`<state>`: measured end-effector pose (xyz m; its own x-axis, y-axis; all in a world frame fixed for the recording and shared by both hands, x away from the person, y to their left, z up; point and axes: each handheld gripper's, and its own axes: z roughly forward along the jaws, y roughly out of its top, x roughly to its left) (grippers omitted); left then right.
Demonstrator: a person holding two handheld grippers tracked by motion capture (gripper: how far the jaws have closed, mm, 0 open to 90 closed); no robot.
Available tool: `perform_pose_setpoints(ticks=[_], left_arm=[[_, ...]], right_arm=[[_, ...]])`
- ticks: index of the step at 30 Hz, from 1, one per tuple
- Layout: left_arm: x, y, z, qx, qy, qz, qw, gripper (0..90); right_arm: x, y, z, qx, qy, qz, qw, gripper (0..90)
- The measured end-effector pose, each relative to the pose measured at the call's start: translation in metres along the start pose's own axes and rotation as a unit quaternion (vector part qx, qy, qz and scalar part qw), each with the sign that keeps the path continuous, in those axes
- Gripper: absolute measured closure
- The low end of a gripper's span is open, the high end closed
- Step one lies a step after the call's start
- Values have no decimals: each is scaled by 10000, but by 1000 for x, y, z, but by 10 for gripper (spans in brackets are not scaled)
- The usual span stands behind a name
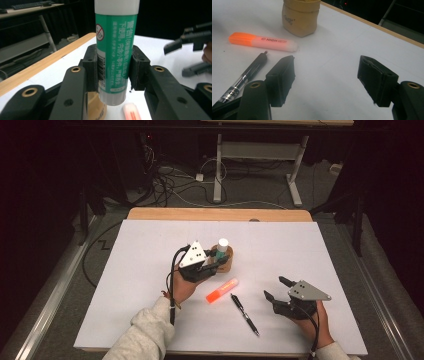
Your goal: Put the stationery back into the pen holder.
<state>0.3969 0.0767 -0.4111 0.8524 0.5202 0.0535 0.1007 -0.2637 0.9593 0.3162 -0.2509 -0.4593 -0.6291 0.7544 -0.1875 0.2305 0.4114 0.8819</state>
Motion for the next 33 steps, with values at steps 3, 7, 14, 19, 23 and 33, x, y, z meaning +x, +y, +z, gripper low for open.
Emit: perform_pose_setpoints(ticks=[3,7,14,19,23,33], left_arm=[[10,2,10,-54,-114,-235,9996,632],[24,6,22,-25,-184,-393,9991,631],[40,6,42,206,-174,-511,9983,630],[47,2,50,388,-131,-535,9977,628],[51,-3,53,453,-62,-587,9972,628],[54,-10,58,620,69,-647,9960,626]], right_arm=[[1,-1,1,23,28,-41,10000,308],[3,-3,3,65,91,-65,9999,308],[7,-4,5,110,174,-241,9995,312],[8,-6,6,151,218,-312,9992,319],[9,-6,6,169,227,-374,9989,320],[10,-6,8,207,257,-425,9986,321]])
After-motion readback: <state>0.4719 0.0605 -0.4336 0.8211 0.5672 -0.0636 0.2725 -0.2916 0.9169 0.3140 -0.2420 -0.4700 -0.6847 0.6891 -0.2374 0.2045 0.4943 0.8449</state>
